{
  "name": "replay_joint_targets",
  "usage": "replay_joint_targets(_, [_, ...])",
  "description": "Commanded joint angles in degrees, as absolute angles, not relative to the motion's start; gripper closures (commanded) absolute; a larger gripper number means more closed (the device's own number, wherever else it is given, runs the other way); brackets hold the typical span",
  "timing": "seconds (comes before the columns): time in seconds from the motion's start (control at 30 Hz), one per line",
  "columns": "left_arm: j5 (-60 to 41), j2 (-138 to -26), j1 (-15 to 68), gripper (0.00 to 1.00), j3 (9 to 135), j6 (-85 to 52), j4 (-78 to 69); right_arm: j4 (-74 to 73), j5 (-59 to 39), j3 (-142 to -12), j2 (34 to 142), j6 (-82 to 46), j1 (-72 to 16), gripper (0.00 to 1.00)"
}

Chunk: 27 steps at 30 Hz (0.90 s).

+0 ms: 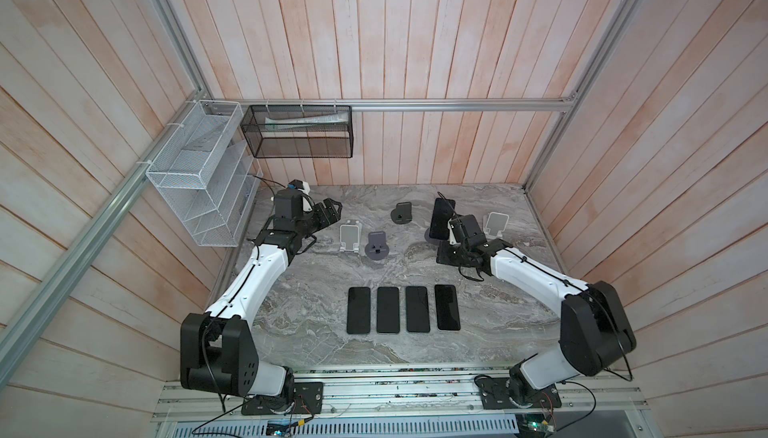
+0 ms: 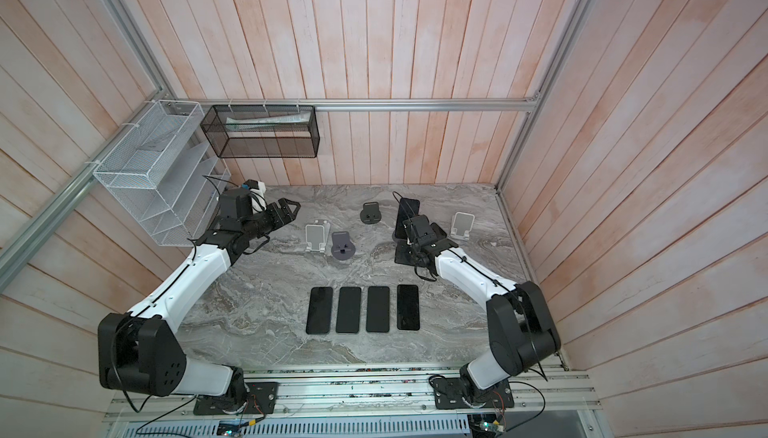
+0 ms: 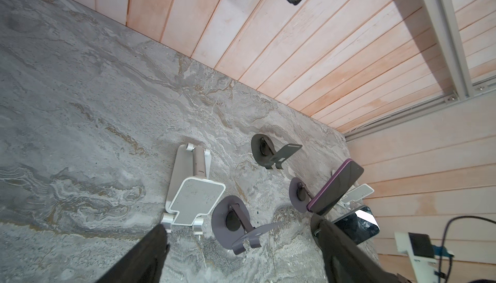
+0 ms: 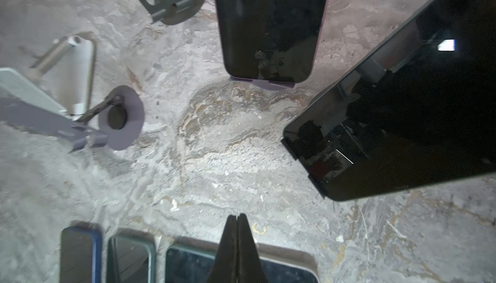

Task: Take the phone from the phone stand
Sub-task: 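Park the left gripper by the far stands while the right gripper reaches the green-edged phone, then close the right gripper on the edge of the green-edged phone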

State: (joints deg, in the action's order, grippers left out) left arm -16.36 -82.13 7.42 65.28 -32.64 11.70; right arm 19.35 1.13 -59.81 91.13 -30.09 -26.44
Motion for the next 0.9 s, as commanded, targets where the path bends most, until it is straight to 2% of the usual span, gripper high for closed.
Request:
replay_joint_targets(0.0, [-17.85,-80.46,7.32,0.1,64.95,-33.4,8.21,21.23,5.37,-61.9,95.36,-28.12,-26.32,0.98])
replay_joint_targets(0.13, [-17.4,-80.51,7.23,0.1,65.09,-33.03,8.47,21.39,6.03,-62.71,98.67,-27.16,-26.41,0.99])
replay_joint_targets(0.47, [-16.55,-80.51,6.8,0.1,65.35,-32.1,9.01,22.17,12.54,-62.73,100.5,-26.81,-27.54,1.0])
replay_joint_targets(0.87, [-16.68,-80.46,6.18,0.1,65.39,-32.08,8.87,21.8,15.79,-61.75,101.69,-27.07,-27.42,1.0])
